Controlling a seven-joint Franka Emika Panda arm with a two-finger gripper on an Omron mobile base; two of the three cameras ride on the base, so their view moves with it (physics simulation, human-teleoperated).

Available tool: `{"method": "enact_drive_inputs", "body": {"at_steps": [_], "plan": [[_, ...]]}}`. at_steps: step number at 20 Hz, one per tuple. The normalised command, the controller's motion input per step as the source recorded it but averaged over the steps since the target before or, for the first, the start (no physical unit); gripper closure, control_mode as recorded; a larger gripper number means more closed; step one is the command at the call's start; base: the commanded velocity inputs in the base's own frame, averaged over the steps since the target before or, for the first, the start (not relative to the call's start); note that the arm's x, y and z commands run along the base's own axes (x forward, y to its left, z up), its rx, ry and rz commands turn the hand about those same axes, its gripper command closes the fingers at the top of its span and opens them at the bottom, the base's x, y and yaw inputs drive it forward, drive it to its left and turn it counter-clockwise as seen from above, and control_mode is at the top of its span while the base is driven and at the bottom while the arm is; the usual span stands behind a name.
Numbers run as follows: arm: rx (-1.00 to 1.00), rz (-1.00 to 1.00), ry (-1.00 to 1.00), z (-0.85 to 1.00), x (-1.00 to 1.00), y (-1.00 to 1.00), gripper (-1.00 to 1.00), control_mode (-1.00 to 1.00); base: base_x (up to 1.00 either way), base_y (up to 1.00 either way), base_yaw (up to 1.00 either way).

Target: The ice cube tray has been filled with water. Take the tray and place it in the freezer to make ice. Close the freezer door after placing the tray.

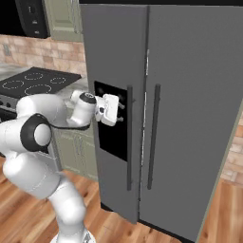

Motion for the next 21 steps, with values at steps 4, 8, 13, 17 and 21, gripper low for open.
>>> {"method": "enact_drive_inputs", "body": {"at_steps": [4, 8, 13, 17, 21], "plan": [[0.14, 0.30, -0.07, -0.22, 0.74, -1.00, -1.00, -1.00, 0.00, 0.00, 0.00], [0.15, 0.36, 0.00, -0.23, 1.00, -1.00, -1.00, -1.00, 0.00, 0.00, 0.00], [0.12, 0.35, 0.00, -0.26, 1.00, -0.91, -1.00, -1.00, 0.00, 0.00, 0.00], [0.07, 0.15, 0.05, -0.17, 1.00, -0.33, -1.00, -1.00, 0.00, 0.00, 0.00], [0.00, -0.03, 0.04, -0.04, 0.56, 0.03, -1.00, -1.00, 0.00, 0.00, 0.00]]}}
